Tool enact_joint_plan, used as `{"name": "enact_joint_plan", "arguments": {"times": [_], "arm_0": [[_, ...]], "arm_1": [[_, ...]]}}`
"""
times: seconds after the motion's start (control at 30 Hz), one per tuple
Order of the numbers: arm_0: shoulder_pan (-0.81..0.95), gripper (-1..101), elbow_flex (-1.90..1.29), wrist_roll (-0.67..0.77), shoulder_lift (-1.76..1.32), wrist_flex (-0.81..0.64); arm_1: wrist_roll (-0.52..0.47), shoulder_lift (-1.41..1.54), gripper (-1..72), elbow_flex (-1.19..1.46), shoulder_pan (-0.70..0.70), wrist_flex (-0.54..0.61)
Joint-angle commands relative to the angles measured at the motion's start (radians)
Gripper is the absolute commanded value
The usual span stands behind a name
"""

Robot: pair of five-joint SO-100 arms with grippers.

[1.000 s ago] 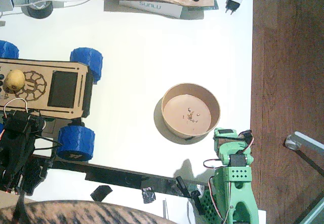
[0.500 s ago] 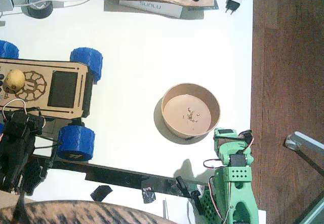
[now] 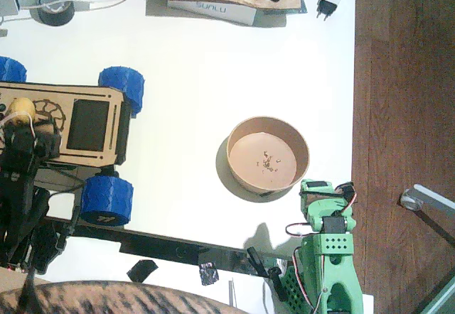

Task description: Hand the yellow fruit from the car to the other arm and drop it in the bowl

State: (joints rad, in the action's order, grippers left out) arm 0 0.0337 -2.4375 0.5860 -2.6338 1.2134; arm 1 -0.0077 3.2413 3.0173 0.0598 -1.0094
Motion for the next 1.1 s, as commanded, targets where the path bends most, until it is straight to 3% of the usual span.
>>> {"name": "enact_joint_plan", "arguments": {"times": [0.0,0.33,0.5,0.8,1.07], "arm_0": [[0.009,3,0.198,0.003,0.089,0.025],[-0.002,7,0.449,-0.014,0.350,0.051],[-0.017,11,0.454,-0.138,0.353,-0.002],[-0.336,12,0.442,-0.241,0.301,0.087],[-0.499,12,0.439,-0.299,0.314,0.169]], "arm_1": [[0.002,0.006,0.2,-0.046,-0.011,-0.003],[0.000,0.006,0.2,-0.046,-0.011,-0.003],[0.000,0.006,0.2,-0.044,-0.011,-0.003],[0.000,0.006,0.2,-0.044,-0.012,-0.003],[-0.002,0.006,0.2,-0.044,-0.012,-0.003]]}}
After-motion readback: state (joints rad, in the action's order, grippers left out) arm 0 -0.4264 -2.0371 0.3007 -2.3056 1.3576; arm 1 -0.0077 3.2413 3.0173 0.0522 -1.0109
